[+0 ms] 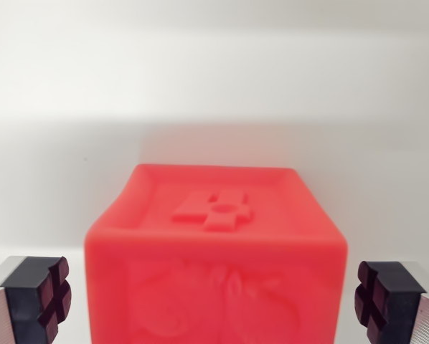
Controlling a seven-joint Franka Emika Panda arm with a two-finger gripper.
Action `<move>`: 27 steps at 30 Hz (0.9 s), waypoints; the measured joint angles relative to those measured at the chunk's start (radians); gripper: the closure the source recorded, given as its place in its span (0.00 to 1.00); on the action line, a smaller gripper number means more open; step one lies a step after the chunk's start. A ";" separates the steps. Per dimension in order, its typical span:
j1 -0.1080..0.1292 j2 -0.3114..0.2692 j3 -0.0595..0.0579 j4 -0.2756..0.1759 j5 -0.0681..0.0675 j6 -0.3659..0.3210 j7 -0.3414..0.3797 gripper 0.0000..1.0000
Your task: Destack cube
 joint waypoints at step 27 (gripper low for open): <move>0.005 -0.175 -0.008 -0.037 -0.003 -0.137 0.001 0.00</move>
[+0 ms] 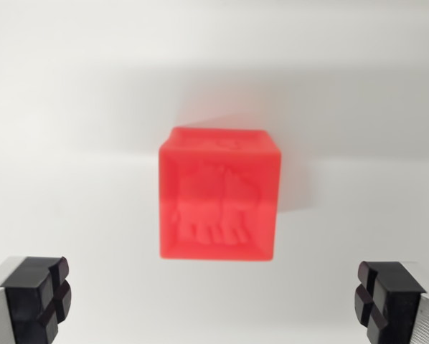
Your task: Destack cube
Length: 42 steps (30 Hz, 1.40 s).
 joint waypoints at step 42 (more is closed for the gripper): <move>0.003 -0.231 -0.006 0.096 -0.015 -0.327 0.010 0.00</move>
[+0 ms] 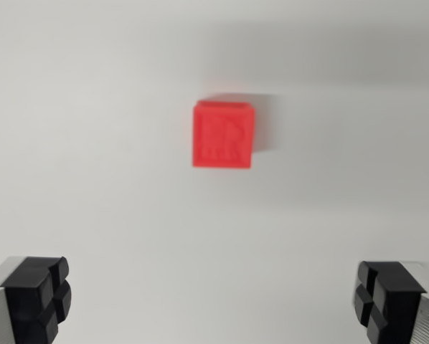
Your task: Destack cube
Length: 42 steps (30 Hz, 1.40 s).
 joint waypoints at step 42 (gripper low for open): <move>0.000 -0.025 0.000 0.046 -0.001 -0.072 0.001 0.00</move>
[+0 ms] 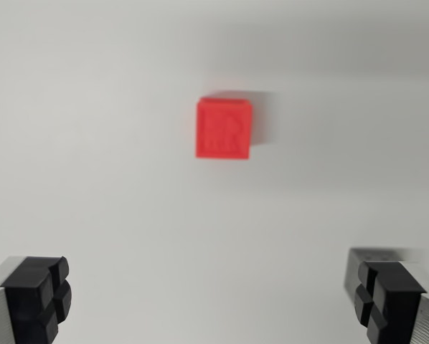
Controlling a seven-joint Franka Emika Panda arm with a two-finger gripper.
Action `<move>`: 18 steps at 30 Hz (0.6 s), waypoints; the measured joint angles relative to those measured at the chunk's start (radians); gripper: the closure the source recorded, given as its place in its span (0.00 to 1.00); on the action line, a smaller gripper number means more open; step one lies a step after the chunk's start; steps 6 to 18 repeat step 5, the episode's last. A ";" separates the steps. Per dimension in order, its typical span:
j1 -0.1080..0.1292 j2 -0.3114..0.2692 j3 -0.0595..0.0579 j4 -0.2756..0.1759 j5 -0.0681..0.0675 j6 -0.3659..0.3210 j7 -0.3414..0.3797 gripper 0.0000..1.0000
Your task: Destack cube
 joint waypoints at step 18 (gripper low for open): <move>0.000 0.000 0.000 0.000 0.000 0.000 0.000 0.00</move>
